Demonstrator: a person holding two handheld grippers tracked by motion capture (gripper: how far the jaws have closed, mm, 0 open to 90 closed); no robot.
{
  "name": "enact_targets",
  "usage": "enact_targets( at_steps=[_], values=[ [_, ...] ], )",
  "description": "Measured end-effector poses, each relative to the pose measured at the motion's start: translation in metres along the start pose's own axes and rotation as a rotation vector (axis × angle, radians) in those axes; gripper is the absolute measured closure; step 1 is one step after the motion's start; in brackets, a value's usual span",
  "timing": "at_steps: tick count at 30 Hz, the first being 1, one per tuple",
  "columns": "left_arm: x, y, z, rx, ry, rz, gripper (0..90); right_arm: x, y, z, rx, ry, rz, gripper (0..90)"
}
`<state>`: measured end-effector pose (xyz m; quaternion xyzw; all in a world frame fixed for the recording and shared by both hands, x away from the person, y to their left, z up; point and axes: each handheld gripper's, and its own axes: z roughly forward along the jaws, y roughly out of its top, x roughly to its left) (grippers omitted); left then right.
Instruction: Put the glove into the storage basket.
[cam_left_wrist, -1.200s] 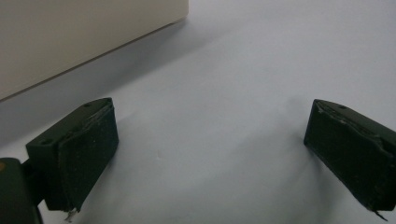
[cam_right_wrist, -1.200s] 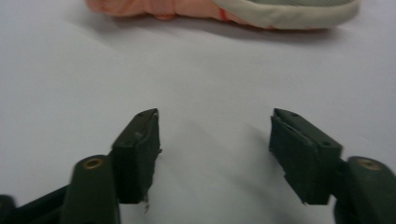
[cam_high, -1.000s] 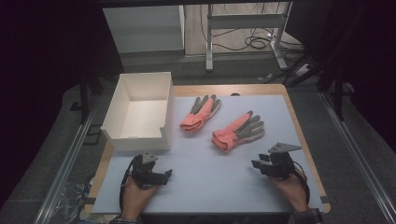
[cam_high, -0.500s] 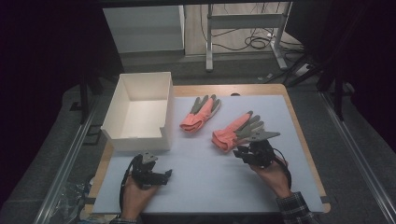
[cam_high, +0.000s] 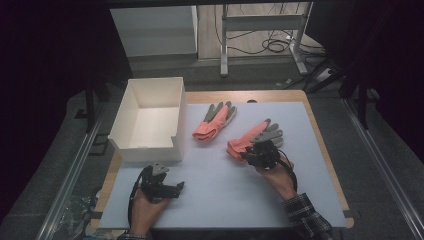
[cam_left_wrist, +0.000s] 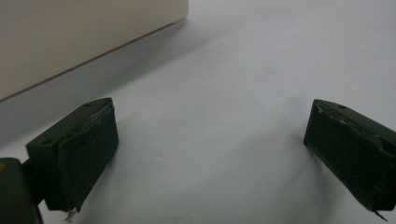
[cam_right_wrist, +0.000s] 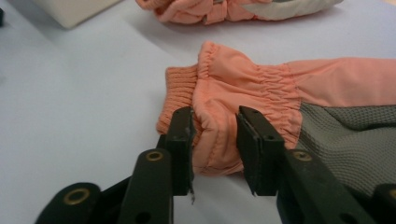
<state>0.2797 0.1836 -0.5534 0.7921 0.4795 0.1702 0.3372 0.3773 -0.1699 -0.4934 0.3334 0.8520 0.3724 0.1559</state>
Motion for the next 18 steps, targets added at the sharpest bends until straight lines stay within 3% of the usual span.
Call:
enact_targets(
  at_steps=[7, 18],
  values=[
    [0.0, 0.0, 0.0, 0.001, 0.0, 0.001, 3.1, 0.003, -0.003, 0.004, 0.02, -0.017, -0.019, 79.4],
    [0.0, 0.0, 0.0, 0.001, 0.0, 0.001, 3.0, -0.006, -0.017, -0.031, 0.018, -0.015, -0.007, 80.7]
  ],
)
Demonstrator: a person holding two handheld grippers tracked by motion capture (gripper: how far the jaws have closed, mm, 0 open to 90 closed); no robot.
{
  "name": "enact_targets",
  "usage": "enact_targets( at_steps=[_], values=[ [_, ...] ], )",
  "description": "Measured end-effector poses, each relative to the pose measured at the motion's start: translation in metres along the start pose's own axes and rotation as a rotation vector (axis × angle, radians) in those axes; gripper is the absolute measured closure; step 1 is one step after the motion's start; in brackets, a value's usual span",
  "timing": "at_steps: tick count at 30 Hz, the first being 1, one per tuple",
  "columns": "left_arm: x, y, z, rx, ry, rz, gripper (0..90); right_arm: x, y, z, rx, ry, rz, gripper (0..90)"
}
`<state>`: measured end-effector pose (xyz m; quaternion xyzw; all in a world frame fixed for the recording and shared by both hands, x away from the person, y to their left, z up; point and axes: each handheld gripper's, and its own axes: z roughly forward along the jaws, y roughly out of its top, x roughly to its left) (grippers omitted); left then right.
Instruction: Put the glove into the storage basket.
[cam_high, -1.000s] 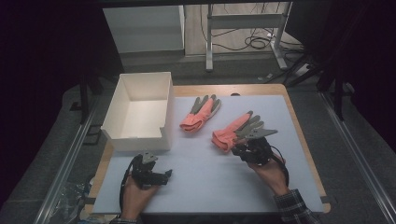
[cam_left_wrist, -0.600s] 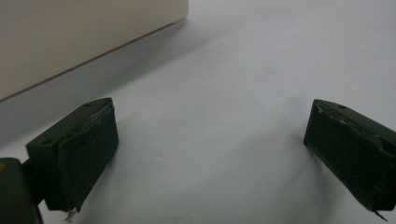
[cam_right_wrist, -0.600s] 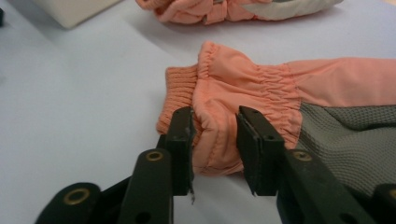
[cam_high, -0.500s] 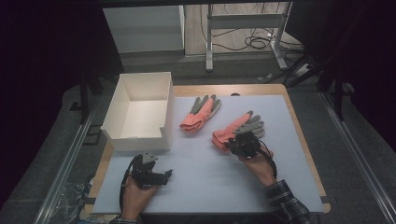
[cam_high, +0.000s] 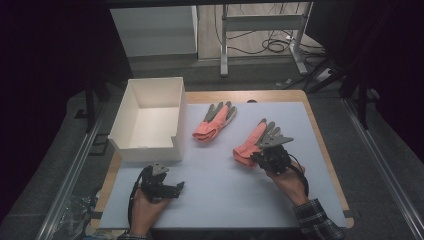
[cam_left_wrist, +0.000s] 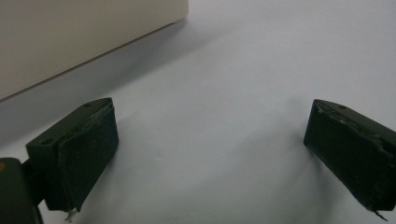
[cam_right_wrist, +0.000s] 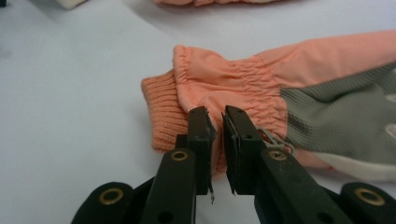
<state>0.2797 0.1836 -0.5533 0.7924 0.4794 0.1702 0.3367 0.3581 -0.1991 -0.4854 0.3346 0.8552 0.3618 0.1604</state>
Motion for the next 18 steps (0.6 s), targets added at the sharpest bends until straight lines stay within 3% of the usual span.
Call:
enact_targets(
  at_steps=[5, 10, 14, 18],
  values=[
    [0.0, 0.0, 0.0, 0.0, 0.0, 0.001, 3.1, -0.007, -0.013, -0.015, 0.009, -0.012, 0.015, 80.2],
    [0.0, 0.0, 0.0, 0.0, 0.0, 0.001, 3.0, -0.015, -0.024, -0.027, 0.014, 0.014, 0.059, 78.4],
    [0.0, 0.0, 0.0, 0.0, 0.0, 0.001, 3.1, -0.023, -0.018, -0.046, -0.017, -0.004, 0.069, 70.6],
    [0.0, 0.0, 0.0, 0.0, -0.001, -0.002, 3.0, -0.039, -0.009, -0.04, -0.011, -0.043, 0.087, 66.8]
  ],
)
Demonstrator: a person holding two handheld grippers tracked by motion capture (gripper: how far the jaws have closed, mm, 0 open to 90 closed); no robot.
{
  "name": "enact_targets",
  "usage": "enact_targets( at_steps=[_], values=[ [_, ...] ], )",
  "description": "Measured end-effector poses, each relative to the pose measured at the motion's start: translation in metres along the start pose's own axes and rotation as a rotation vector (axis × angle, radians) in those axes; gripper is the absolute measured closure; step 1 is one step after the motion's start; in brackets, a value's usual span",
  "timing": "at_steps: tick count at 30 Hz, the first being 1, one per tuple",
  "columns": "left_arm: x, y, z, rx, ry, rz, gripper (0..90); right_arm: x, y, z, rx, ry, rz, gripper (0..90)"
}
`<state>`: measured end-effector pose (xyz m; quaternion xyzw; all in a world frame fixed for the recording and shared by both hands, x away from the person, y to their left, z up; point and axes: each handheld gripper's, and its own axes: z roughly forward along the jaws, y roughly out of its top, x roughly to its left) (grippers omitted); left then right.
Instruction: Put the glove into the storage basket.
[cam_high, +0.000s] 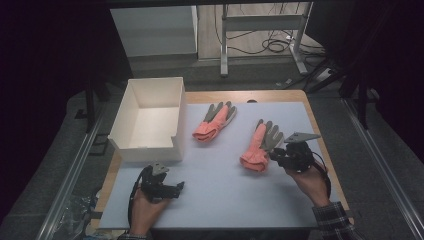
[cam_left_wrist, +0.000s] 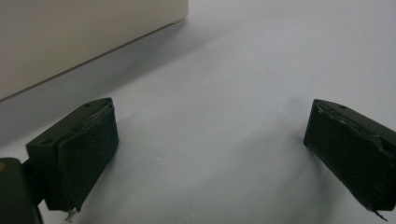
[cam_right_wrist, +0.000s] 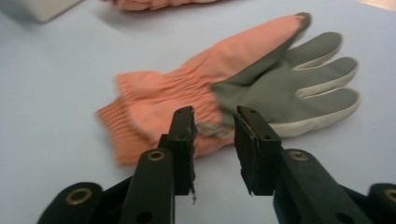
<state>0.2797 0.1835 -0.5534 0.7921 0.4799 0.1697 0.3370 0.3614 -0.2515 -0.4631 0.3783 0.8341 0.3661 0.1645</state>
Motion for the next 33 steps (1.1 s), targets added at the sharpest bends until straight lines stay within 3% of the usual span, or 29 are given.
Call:
enact_targets(
  at_steps=[3, 9, 15, 19, 21, 22, 25, 30, 33],
  values=[
    [0.0, 0.0, 0.0, -0.004, 0.0, -0.004, 3.0, -0.008, 0.005, 0.01, 0.002, -0.014, 0.012, 64.4],
    [0.0, 0.0, 0.0, -0.001, -0.001, 0.0, 3.1, -0.026, 0.019, 0.043, 0.01, -0.047, 0.039, 50.9],
    [0.0, 0.0, 0.0, -0.002, -0.001, 0.0, 3.1, -0.033, 0.021, 0.061, 0.04, -0.097, 0.035, 48.4],
    [0.0, 0.0, 0.0, -0.002, -0.001, 0.001, 3.0, -0.036, 0.017, 0.071, 0.065, -0.087, 0.052, 54.4],
    [0.0, 0.0, 0.0, -0.001, 0.0, 0.001, 3.1, -0.035, 0.013, 0.073, 0.061, -0.085, 0.057, 68.4],
    [0.0, 0.0, 0.0, -0.001, 0.0, 0.001, 3.1, -0.035, 0.013, 0.073, 0.061, -0.085, 0.057, 68.4],
    [0.0, 0.0, 0.0, -0.001, 0.0, 0.0, 3.1, -0.035, 0.01, 0.073, 0.05, -0.072, 0.077, 85.4],
    [0.0, 0.0, 0.0, -0.002, -0.001, 0.0, 3.1, -0.032, 0.014, 0.069, 0.043, -0.082, 0.057, 88.9],
    [0.0, 0.0, 0.0, -0.002, -0.001, 0.0, 3.0, -0.033, 0.016, 0.063, 0.023, -0.054, 0.076, 89.0]
  ],
)
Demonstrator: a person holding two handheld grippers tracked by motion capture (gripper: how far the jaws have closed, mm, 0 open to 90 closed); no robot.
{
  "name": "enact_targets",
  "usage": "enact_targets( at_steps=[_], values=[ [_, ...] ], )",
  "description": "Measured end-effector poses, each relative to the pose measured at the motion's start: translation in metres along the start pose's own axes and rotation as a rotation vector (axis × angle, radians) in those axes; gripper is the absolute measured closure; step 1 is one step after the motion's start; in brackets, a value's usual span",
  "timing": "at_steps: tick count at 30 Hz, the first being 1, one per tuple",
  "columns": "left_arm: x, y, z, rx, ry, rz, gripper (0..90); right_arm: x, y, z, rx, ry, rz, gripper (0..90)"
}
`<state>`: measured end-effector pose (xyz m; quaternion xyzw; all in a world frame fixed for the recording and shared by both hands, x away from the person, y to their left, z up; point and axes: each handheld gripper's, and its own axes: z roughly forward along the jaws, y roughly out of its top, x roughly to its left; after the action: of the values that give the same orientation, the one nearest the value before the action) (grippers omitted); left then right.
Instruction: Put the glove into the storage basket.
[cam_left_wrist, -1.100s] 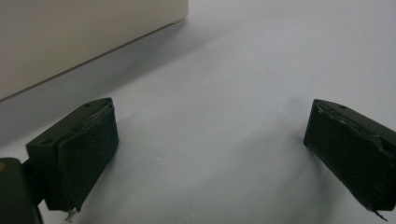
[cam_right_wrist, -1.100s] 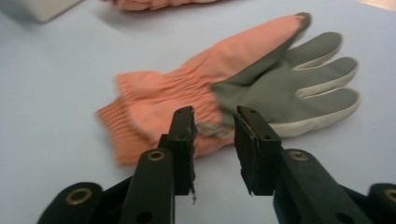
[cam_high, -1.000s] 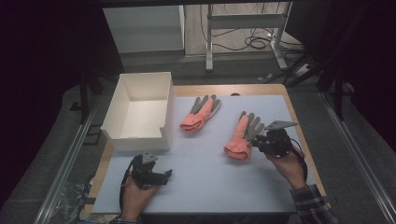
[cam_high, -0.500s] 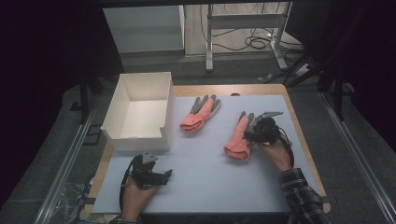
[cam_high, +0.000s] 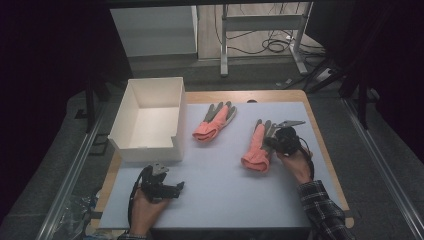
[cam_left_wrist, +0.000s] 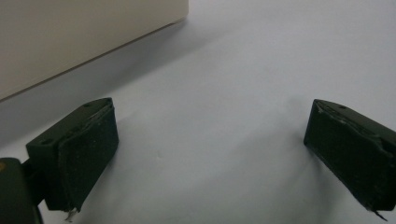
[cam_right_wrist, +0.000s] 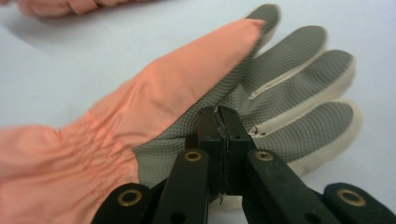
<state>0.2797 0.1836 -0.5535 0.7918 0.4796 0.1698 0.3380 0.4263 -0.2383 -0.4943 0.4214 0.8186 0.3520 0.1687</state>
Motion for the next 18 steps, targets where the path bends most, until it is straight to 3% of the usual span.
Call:
enact_targets(
  at_steps=[6, 10, 16, 18],
  values=[
    [0.0, 0.0, 0.0, 0.0, 0.0, 0.0, 3.1, 0.008, 0.003, -0.011, -0.015, 0.037, -0.018, 89.0],
    [0.0, 0.0, 0.0, 0.001, 0.0, 0.0, 3.1, 0.024, 0.006, -0.024, -0.033, 0.098, -0.035, 89.0],
    [0.0, 0.0, 0.0, 0.002, 0.0, 0.0, 3.1, 0.039, 0.007, -0.035, -0.046, 0.15, -0.033, 89.0],
    [0.0, 0.0, 0.0, 0.002, 0.0, 0.0, 3.1, 0.051, 0.005, -0.039, -0.052, 0.183, -0.032, 88.9]
  ],
)
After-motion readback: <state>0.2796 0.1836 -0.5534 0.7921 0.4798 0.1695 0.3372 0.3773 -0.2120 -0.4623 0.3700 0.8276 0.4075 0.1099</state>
